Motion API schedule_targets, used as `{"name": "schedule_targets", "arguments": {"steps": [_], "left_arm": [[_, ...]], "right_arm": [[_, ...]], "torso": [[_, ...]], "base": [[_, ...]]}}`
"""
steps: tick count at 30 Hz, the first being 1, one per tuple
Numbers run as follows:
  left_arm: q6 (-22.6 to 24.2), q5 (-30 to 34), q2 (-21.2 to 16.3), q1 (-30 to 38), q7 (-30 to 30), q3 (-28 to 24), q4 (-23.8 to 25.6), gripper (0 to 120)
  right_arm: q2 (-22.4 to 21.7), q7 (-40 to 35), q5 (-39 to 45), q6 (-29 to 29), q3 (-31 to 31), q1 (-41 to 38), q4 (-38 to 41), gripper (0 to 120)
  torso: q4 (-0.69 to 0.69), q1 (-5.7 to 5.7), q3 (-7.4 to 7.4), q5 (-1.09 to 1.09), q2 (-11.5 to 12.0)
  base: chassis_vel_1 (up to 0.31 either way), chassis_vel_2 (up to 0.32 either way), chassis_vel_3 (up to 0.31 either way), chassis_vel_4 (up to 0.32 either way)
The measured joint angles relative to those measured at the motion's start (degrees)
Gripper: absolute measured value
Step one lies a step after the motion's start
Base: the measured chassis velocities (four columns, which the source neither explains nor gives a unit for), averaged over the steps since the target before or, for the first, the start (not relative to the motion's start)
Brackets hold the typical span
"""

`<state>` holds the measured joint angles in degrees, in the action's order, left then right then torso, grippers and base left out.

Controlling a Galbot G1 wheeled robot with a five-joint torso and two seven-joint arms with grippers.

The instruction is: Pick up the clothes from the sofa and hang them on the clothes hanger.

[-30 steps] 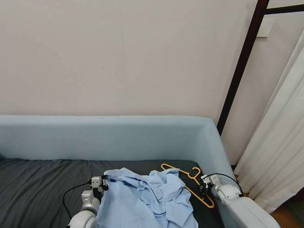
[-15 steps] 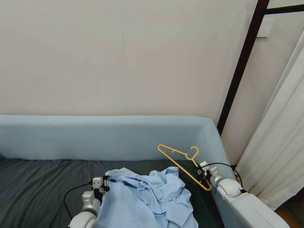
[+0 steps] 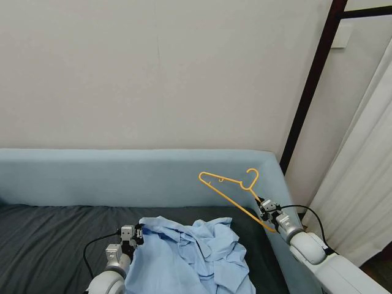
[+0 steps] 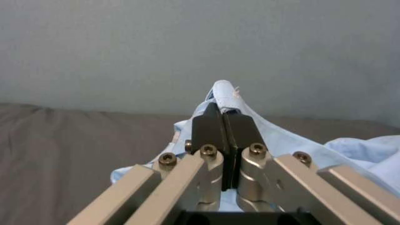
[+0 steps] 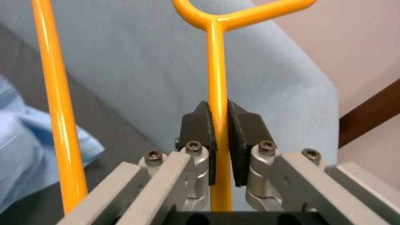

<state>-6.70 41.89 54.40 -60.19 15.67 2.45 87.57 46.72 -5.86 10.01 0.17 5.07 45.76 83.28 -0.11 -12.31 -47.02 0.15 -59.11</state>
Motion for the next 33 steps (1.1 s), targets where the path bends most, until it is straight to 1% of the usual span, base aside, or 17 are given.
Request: {"name": "schedule_targets", "arguments": {"steps": [3,6,8,16,20,24,29,33], "left_arm": [[0.71,0.94,-0.51,-1.11,0.21,0.3,2.26,0],[1.24,1.87,-1.22,-1.92,0.68,0.83,3.85,0],[1.7,2.5,-2.0,-2.15,0.89,0.99,5.16,0],[3.74,4.78,-3.88,-0.89,2.47,0.84,8.97,0],[4.93,5.87,-4.85,0.58,3.21,0.06,10.62,0],[6.57,8.59,-5.91,3.69,4.48,-2.06,12.09,0],[7.69,10.53,-6.23,5.3,5.34,-3.47,13.01,0],[8.59,11.72,-6.25,6.49,5.97,-4.76,13.94,0]], "right_arm": [[-0.48,-1.39,-6.39,1.87,-0.62,4.07,3.64,5],[-0.3,-1.75,-9.34,2.54,-0.69,5.95,4.82,5],[-0.05,-1.98,-11.5,3.22,-0.95,7.66,5.06,5],[0.28,-2.8,-15.32,5.08,-1.55,11.52,4.99,5],[0.06,-3.21,-17.19,6.07,-1.75,12.23,5.37,5],[-0.17,-3.75,-19.26,7.06,-2.05,13.51,6.51,5],[-0.06,-3.88,-21.46,7.58,-1.86,14.97,7.81,5],[1.24,-3.87,-23.72,7.87,-0.81,16.13,8.3,5]], "torso": [[0.01,0.0,0.0,-0.01,0.0],[0.05,0.0,0.0,0.0,0.01],[0.04,0.0,0.0,0.0,0.01],[0.01,0.0,0.0,0.0,0.01],[0.03,0.0,0.0,-0.01,0.01],[0.01,0.0,0.0,0.0,0.01],[0.02,0.0,0.0,-0.01,0.01],[0.01,0.0,0.0,-0.01,0.01]], "base": [[0.0,0.0,0.0,0.0],[0.0,0.0,0.0,0.0],[0.0,0.0,0.0,0.0],[0.0,0.0,0.0,0.0],[0.0,0.0,0.0,0.0],[0.0,0.0,0.0,0.0],[0.0,0.0,0.0,0.0],[0.0,0.0,0.0,0.0]]}}
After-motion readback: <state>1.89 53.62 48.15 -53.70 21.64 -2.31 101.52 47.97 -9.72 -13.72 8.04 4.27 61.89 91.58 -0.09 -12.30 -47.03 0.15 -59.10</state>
